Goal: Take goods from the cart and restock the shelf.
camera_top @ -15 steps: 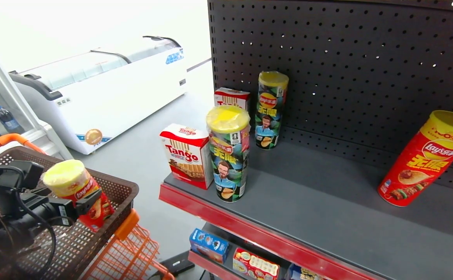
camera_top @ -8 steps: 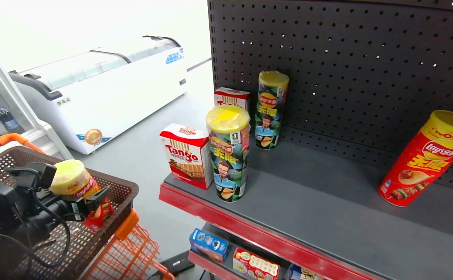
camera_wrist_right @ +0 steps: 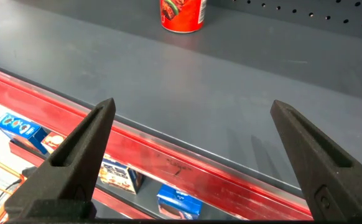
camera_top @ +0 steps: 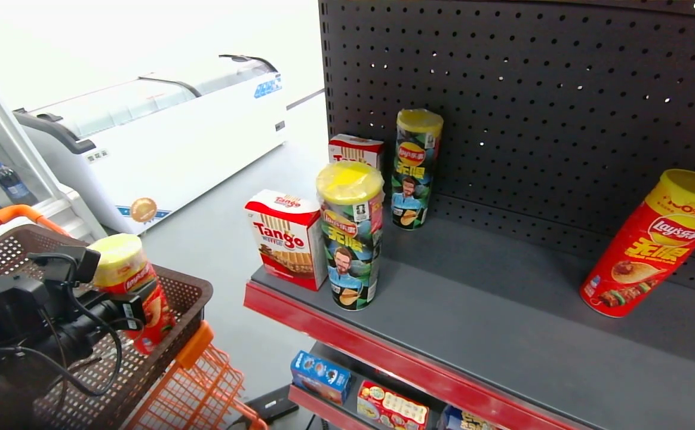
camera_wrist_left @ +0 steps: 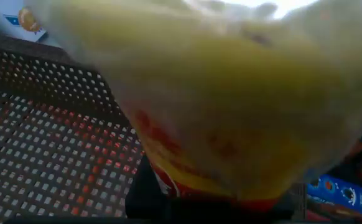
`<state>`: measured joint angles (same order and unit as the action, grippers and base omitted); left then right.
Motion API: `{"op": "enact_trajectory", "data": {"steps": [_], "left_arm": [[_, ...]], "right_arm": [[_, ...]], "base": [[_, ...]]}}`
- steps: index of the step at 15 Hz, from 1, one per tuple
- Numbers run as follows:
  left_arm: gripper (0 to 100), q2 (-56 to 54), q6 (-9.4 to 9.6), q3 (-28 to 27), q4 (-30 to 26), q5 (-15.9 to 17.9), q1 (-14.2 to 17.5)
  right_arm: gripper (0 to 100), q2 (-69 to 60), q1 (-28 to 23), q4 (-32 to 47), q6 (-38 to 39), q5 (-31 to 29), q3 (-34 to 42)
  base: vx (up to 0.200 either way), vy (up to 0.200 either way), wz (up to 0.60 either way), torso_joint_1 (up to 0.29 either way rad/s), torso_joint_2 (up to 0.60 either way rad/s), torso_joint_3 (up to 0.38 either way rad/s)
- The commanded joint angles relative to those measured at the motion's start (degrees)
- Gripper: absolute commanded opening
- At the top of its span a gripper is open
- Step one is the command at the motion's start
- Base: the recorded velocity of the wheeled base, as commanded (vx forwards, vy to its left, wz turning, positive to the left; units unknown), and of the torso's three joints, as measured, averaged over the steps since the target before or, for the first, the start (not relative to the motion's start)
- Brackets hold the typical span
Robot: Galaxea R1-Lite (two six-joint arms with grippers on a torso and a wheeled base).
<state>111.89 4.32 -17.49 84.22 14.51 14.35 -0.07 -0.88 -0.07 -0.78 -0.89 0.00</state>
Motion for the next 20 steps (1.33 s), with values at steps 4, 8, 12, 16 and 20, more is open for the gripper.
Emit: {"op": "enact_trajectory", "data": {"steps": [4, 8, 12, 16, 20], "left_arm": [[0, -8.88, -0.18, -5.01, -9.78, -0.44, -1.43], [0, -25.14, -0.1, -13.36, -28.5, 0.7, -2.92], [0, -32.26, -0.36, -16.7, -34.92, 0.43, -6.17], [0, -39.46, -0.36, -12.3, -37.91, 1.31, -12.41], [0, -40.61, -2.29, -11.6, -37.91, 13.09, -16.55]], "right_arm": [[100, 0.07, 0.0, -0.01, -0.01, 0.01, 0.0], [100, 0.07, 0.0, -0.01, -0.01, 0.01, 0.0], [100, 0.07, 0.0, -0.01, -0.01, 0.01, 0.0], [100, 0.07, 0.0, -0.01, -0.01, 0.01, 0.0], [100, 0.07, 0.0, -0.01, -0.01, 0.01, 0.0]], "base": [[0.0, 0.0, 0.0, 0.0, 0.0, 0.0], [0.0, 0.0, 0.0, 0.0, 0.0, 0.0], [0.0, 0.0, 0.0, 0.0, 0.0, 0.0], [0.0, 0.0, 0.0, 0.0, 0.0, 0.0], [0.0, 0.0, 0.0, 0.0, 0.0, 0.0]]}}
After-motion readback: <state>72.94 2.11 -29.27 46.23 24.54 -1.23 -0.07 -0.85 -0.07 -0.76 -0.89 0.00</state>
